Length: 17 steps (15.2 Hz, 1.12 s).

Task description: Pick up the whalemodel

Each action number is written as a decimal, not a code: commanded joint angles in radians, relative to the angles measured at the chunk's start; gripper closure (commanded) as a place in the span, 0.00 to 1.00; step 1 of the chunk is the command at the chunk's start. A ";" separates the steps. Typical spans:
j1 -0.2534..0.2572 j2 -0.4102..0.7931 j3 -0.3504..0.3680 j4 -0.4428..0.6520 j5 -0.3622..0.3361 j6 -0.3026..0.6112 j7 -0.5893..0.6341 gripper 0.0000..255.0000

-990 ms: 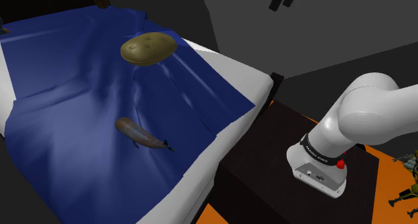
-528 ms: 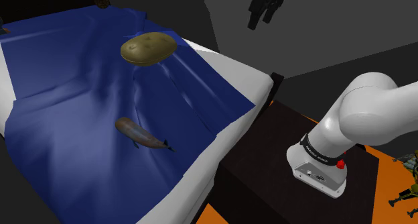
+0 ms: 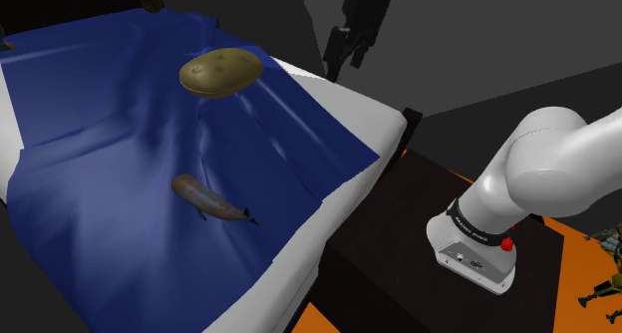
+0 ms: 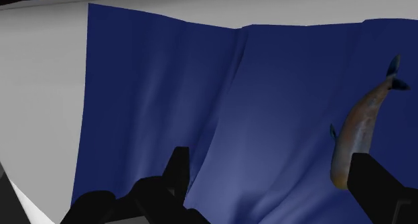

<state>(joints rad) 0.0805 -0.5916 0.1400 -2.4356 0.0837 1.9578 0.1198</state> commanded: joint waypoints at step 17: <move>0.043 0.605 0.225 0.125 -0.168 0.426 0.288 0.00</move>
<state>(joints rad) 0.1160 -0.0205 0.3538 -2.3203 -0.0629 2.3648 0.3792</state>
